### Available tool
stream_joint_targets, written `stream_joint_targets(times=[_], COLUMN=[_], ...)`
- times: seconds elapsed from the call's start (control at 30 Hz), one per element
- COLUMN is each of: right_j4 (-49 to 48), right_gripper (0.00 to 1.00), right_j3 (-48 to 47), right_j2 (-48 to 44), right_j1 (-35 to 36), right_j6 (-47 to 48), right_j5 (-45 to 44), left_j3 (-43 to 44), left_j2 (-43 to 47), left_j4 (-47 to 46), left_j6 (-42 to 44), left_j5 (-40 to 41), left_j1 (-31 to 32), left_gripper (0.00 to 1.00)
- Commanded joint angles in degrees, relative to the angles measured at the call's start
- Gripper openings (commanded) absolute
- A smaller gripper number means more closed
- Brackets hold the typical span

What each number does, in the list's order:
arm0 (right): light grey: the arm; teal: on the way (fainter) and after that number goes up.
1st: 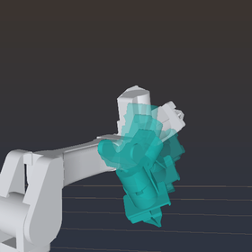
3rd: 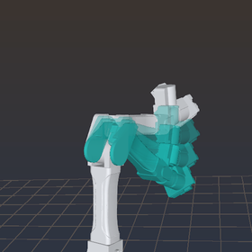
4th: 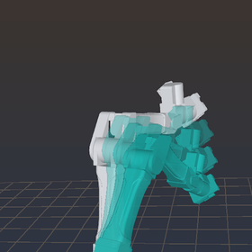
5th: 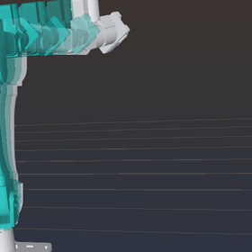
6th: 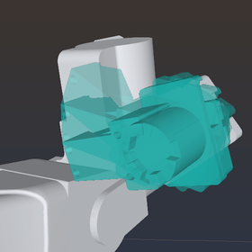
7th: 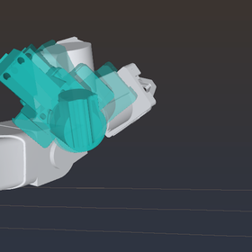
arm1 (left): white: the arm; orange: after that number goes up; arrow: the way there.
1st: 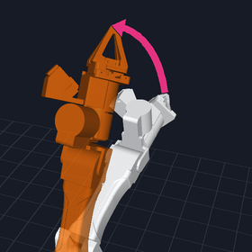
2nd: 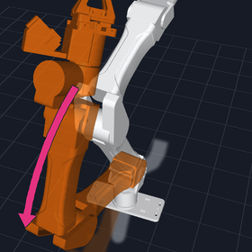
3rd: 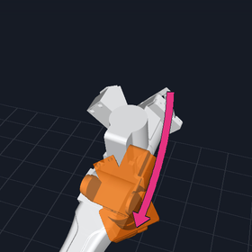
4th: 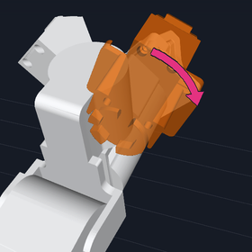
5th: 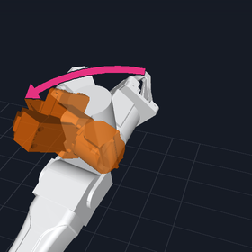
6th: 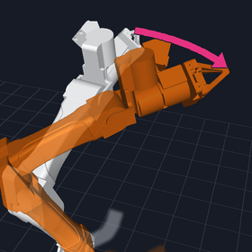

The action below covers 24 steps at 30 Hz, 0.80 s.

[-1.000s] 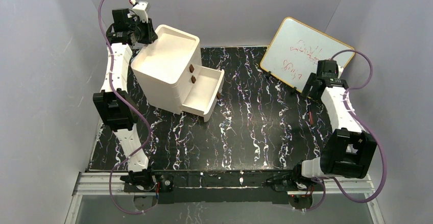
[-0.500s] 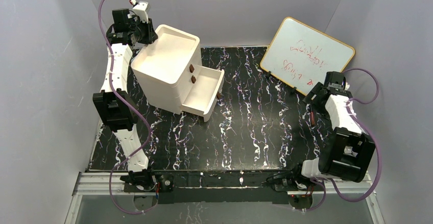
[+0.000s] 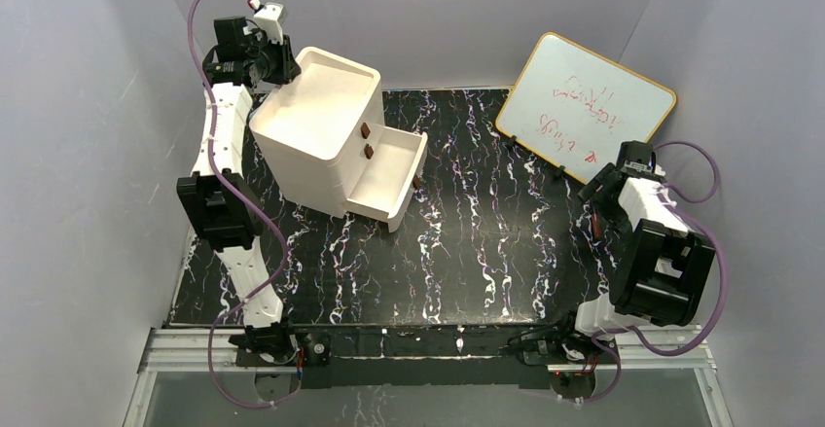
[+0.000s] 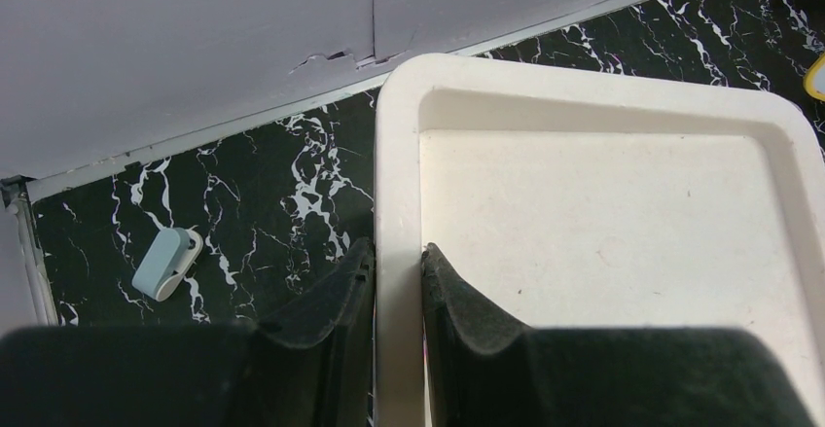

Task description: Organize the makeup

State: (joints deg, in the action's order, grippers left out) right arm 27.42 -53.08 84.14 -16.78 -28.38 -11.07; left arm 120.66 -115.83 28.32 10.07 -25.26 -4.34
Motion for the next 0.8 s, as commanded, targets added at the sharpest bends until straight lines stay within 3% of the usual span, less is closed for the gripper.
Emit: stream_joint_targets(times=[0.0, 0.47, 0.77], right_j4=[-2.04, -6.60, -2.82], right_gripper=[0.85, 0.78, 0.74], right_j3=[0.56, 5.72, 3.71], right_j2=[0.76, 7.44, 9.99], right_j1=[-0.45, -0.45, -0.45], right_j6=[-2.28, -6.94, -8.48], right_j5=[-4.28, -2.52, -5.93], left_j3=[-5.08, -6.67, -6.31], left_j2=[-3.77, -2.73, -2.91], left_j4=[14.06, 14.03, 14.48], left_j6=[0.04, 0.81, 0.83], left_j5=[-1.48, -0.82, -0.57], left_j1=[1.80, 1.79, 1.79], left_gripper=[0.00, 0.00, 0.00])
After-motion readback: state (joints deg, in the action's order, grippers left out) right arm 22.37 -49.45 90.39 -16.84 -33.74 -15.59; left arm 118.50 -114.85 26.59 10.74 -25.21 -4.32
